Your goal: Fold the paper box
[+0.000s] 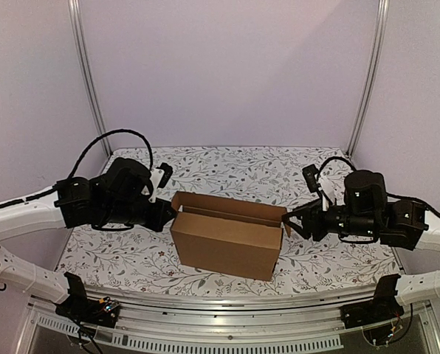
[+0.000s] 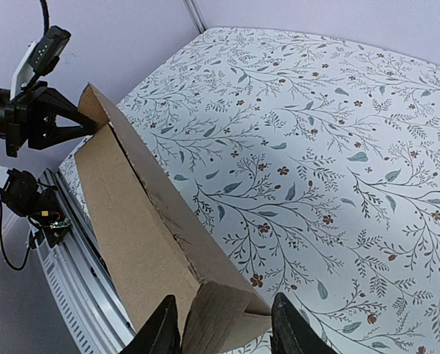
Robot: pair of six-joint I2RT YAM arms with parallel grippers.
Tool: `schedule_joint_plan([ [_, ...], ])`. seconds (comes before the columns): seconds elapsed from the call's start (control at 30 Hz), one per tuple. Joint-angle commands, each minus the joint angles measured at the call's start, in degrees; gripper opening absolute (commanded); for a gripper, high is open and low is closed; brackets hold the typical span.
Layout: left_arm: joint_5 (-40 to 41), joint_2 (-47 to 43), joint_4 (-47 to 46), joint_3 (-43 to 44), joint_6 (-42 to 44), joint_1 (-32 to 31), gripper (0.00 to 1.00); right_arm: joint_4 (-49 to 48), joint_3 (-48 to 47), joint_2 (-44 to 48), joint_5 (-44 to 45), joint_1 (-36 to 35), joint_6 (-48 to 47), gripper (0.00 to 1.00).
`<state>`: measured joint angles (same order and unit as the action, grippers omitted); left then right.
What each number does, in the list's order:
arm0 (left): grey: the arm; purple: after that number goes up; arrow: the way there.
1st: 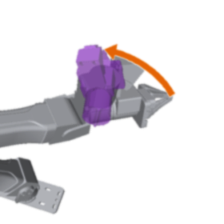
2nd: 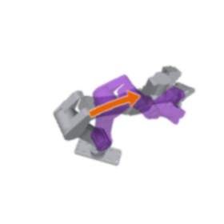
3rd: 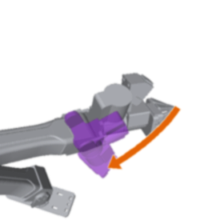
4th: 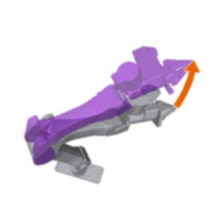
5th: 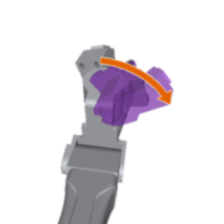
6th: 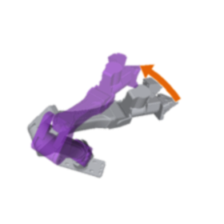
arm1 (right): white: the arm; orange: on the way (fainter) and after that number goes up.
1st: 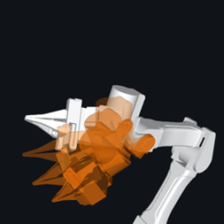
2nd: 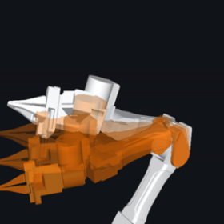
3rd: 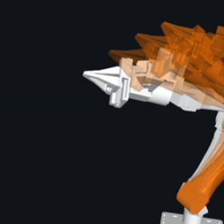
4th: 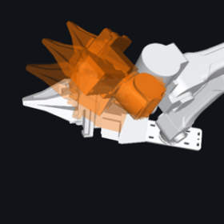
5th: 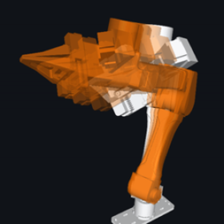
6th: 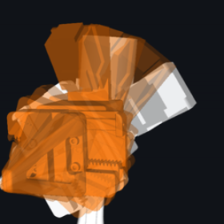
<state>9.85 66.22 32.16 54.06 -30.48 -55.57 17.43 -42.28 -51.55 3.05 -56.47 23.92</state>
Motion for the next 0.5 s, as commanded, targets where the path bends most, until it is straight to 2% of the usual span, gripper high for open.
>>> schedule_joint_plan([
  [0.0,-1.5,1.6,5.2,-1.2,-1.4,-1.6,0.00,6.9,-3.5,-1.6,4.0,-2.1,1.7,0.34],
  [0.07,-1.4,1.8,5.2,-1.2,-1.6,-1.8,0.00,8.3,-4.5,-2.3,4.8,-2.9,2.1,0.24],
  [0.2,-1.5,2.3,5.2,-1.3,-1.9,-2.1,0.00,10.0,-6.0,-3.3,6.2,-4.2,3.6,0.13],
  [0.3,-1.4,2.6,5.2,-1.3,-2.2,-2.1,0.00,11.6,-7.3,-4.5,7.3,-5.2,5.6,0.09],
  [0.47,-1.3,3.1,4.9,-1.2,-2.6,-2.3,0.00,15.1,-9.8,-7.1,12.2,-8.1,8.9,0.09],
])
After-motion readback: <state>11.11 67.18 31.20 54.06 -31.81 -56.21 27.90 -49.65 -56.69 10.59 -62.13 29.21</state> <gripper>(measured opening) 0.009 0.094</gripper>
